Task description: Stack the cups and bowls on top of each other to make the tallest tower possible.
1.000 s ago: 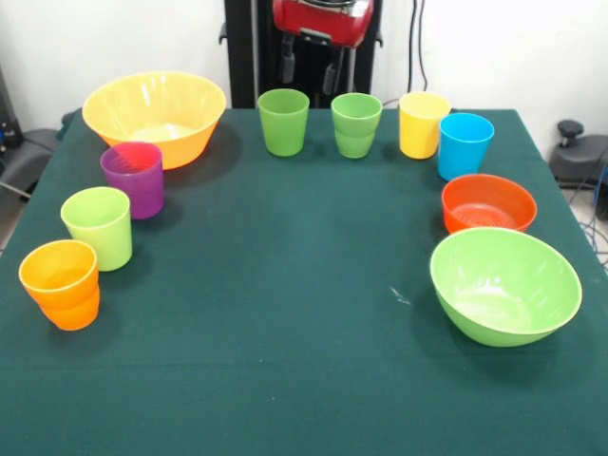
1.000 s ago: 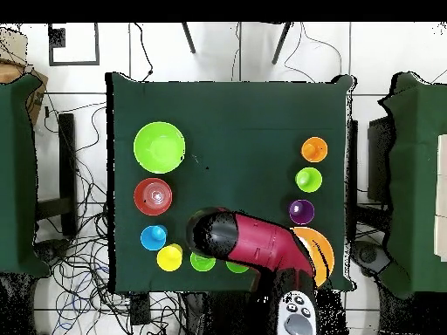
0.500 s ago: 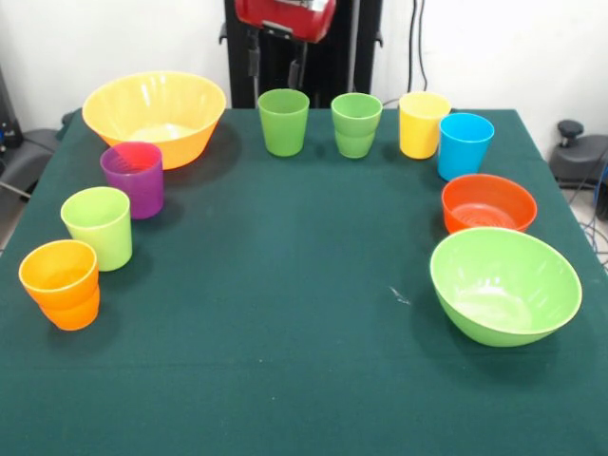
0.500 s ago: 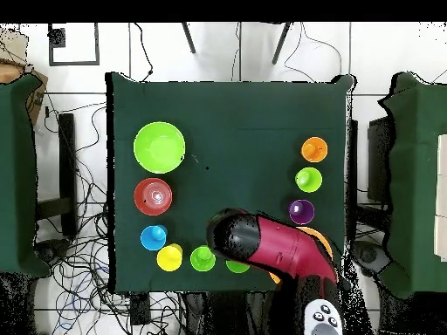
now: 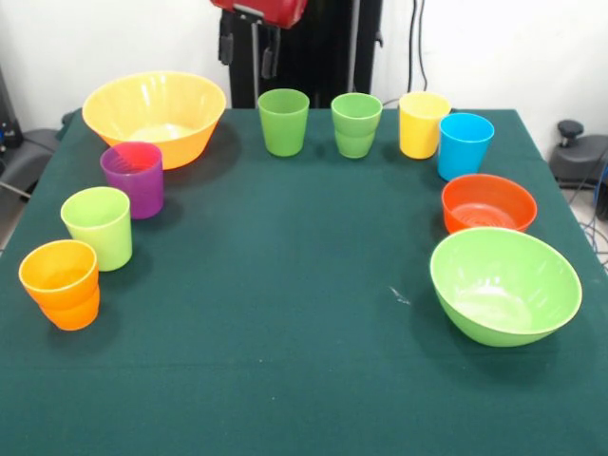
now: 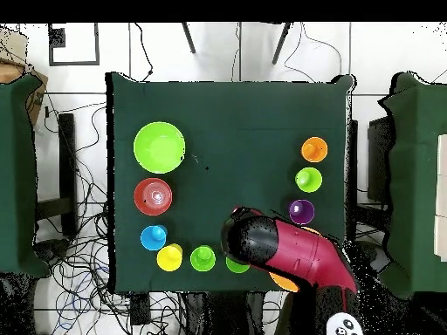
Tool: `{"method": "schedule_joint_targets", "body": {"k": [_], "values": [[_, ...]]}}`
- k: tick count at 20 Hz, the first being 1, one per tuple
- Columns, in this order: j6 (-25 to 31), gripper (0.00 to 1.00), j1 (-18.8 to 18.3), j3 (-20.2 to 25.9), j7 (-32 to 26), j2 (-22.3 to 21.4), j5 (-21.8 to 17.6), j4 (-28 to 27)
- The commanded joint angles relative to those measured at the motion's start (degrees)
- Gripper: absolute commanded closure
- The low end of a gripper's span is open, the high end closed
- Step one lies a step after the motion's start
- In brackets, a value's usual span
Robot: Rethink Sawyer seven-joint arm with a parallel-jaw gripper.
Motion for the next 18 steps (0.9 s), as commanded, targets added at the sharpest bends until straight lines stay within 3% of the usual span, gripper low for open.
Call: {"method": "schedule_joint_targets", "body": {"k": [1, 18], "values": [[4.3, 0.00, -1.4, 6.9, -5.3, 1.0, -4.9, -1.5], [2.0, 0.00, -3.3, 8.8, -4.7, 4.7, -10.0, -2.6]]}}
